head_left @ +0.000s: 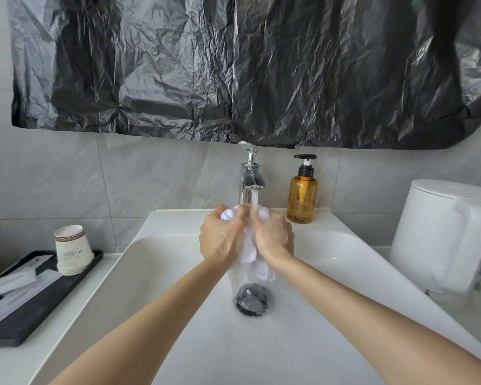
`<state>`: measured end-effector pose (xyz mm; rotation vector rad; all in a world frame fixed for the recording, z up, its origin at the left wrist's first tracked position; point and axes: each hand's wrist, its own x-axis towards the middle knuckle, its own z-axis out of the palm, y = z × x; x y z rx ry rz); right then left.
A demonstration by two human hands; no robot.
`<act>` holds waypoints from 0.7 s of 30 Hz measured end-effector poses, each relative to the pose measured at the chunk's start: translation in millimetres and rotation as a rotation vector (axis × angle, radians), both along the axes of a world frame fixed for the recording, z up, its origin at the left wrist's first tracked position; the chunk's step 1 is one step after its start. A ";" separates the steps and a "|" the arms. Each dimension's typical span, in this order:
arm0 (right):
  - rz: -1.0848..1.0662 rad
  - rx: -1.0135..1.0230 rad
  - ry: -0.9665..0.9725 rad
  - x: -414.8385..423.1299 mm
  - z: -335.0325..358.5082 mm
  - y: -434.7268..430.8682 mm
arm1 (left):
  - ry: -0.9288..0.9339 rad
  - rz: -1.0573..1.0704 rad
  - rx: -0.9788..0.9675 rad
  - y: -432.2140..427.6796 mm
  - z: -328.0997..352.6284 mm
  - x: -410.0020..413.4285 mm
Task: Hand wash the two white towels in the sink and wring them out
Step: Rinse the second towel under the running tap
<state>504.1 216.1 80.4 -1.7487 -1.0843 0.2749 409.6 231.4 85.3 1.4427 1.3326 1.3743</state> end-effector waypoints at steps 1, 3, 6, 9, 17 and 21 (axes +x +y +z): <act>0.010 0.027 -0.068 2.2 -0.2 0.3 | 0.045 0.031 0.028 -2.0 0.9 0.9; 0.001 0.078 -0.324 5.3 -2.8 0.8 | 0.104 0.062 0.054 -4.7 2.0 1.1; 0.022 0.033 -0.699 11.3 -6.2 3.1 | 0.121 0.020 -0.024 -0.5 2.7 -1.9; 0.193 -0.043 -0.630 26.1 -7.7 1.1 | -0.151 -0.162 -0.229 4.9 5.7 -8.6; 0.495 -0.006 0.221 43.8 10.0 -6.2 | -0.414 -0.235 -0.368 16.9 22.6 -36.3; 0.411 0.123 0.165 52.0 18.9 -0.3 | -0.500 -0.322 -0.417 22.6 26.3 -42.2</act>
